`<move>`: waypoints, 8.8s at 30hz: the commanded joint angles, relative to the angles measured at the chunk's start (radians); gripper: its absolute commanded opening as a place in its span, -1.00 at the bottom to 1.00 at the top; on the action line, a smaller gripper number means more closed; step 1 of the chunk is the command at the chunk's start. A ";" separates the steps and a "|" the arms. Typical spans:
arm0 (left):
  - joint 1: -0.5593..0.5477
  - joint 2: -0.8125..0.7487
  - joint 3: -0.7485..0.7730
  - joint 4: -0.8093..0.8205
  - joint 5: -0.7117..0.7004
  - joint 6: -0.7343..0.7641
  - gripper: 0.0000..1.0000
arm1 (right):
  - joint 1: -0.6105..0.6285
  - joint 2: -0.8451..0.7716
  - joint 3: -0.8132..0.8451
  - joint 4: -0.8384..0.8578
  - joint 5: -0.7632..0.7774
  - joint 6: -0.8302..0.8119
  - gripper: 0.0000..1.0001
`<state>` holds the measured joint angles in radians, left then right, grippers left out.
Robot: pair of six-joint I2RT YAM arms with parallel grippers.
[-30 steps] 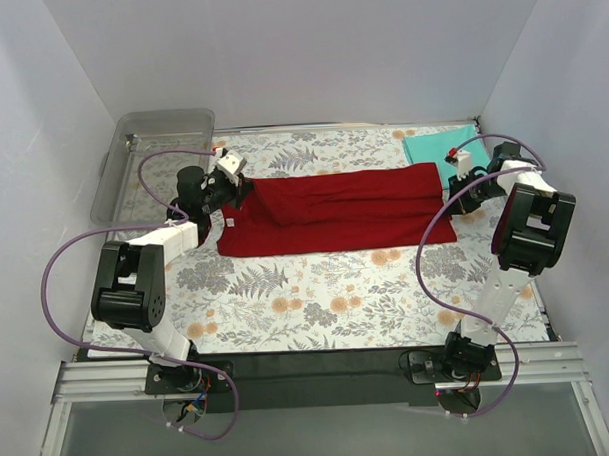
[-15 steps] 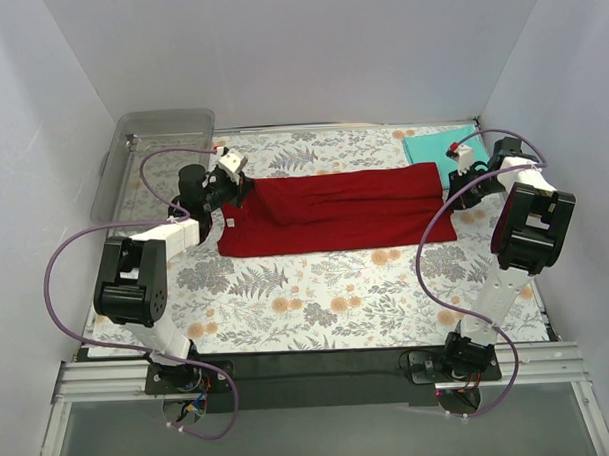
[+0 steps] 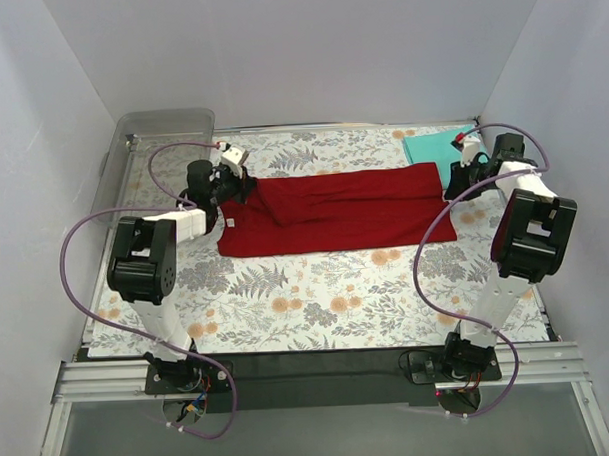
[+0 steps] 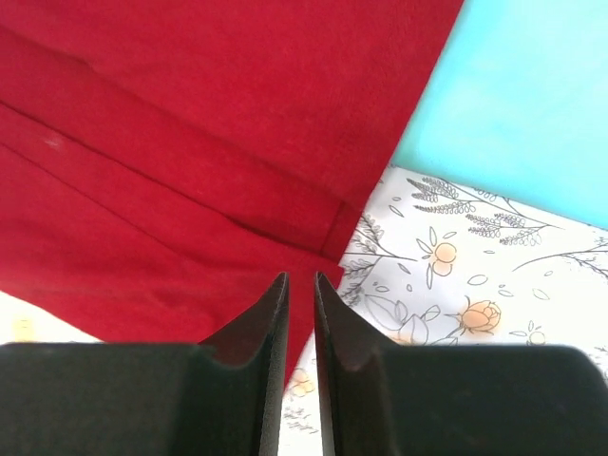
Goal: Fold and stack the t-shirts
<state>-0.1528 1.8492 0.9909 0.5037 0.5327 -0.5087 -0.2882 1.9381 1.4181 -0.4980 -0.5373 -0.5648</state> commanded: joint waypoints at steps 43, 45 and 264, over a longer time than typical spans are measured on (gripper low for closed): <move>-0.007 -0.663 -0.056 -0.424 -0.405 -0.353 0.72 | 0.961 0.146 0.283 0.150 0.189 0.023 -0.29; -0.004 -0.821 -0.139 -0.476 -0.398 -0.367 0.73 | 1.009 0.186 0.312 0.159 0.265 0.010 -0.27; -0.001 -0.525 -0.551 -0.284 -0.433 -0.852 -0.90 | -0.232 -0.454 -0.640 -0.180 0.259 -0.283 -0.97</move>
<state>-0.1589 1.3209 0.4480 0.1677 0.0433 -1.3899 -0.4976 1.5314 0.8185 -0.6247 -0.4088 -0.7448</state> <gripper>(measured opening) 0.092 0.013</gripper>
